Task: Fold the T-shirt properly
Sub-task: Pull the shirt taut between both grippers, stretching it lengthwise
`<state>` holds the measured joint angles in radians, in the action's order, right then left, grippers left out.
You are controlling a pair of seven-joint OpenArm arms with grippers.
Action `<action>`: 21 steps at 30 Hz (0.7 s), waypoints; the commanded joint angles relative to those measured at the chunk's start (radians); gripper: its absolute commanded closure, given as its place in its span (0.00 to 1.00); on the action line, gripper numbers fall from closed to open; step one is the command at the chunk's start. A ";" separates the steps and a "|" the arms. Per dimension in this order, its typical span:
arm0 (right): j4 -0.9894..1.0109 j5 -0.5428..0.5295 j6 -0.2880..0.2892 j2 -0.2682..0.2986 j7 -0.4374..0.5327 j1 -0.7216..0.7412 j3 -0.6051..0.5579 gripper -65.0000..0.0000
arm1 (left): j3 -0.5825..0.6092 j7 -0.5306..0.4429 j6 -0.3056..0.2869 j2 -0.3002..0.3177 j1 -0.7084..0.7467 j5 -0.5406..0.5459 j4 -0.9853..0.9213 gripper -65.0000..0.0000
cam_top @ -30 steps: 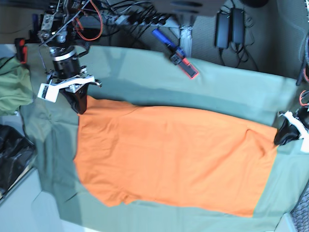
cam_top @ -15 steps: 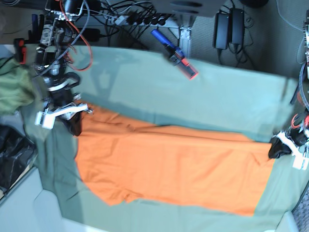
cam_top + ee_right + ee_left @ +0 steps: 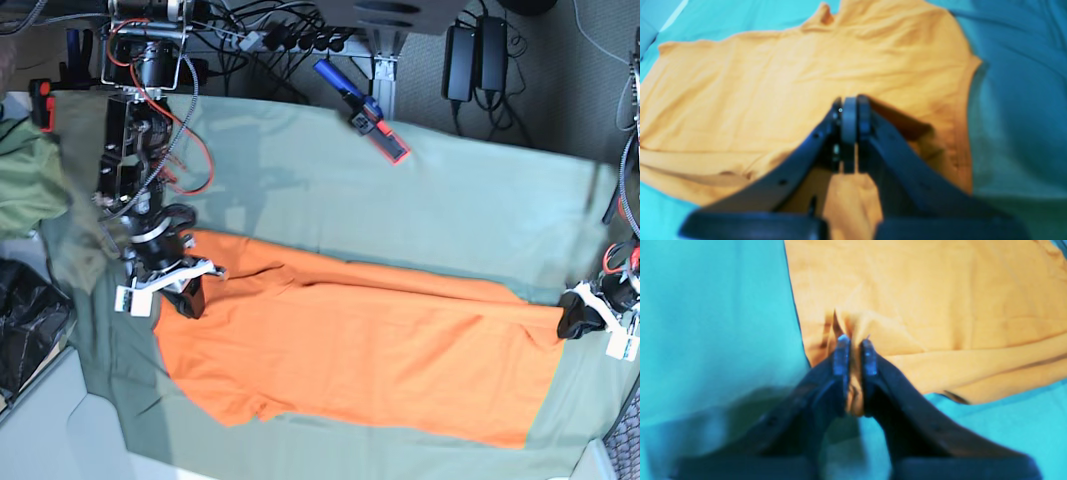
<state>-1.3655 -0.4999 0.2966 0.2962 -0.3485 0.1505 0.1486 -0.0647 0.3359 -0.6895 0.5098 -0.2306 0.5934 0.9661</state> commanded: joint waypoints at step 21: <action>-0.019 -0.081 0.085 0.003 -0.062 0.018 0.190 0.32 | -0.007 0.140 -0.009 0.025 -0.084 0.220 0.000 0.42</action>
<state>-1.3643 -0.5667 0.2962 0.2855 -0.4366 0.1516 0.3359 -0.0654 0.4946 -0.6899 0.5159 -0.2928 0.7921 0.9524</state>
